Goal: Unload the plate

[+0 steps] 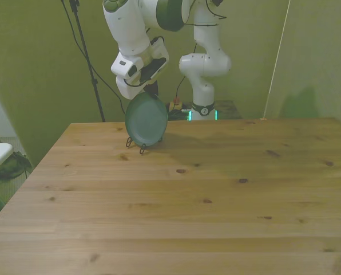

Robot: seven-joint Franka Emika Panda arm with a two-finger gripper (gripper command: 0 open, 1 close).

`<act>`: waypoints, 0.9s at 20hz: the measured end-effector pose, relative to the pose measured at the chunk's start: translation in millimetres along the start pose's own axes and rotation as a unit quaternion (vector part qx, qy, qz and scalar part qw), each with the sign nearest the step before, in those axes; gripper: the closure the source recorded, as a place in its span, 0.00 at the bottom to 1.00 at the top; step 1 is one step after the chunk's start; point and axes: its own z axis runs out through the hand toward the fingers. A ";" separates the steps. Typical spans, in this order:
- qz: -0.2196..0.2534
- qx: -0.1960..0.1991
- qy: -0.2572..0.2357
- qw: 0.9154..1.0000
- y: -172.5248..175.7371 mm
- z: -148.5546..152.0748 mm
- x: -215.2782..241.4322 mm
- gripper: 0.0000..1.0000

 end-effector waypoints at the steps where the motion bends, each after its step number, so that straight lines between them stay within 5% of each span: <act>1: 0.001 -0.001 0.002 1.000 0.7 -2.2 -0.2 1.00; 12: 0.020 0.009 0.044 0.999 4.3 -74.6 -16.2 1.00; 18: 0.130 0.028 0.099 0.986 -9.3 -134.0 6.7 1.00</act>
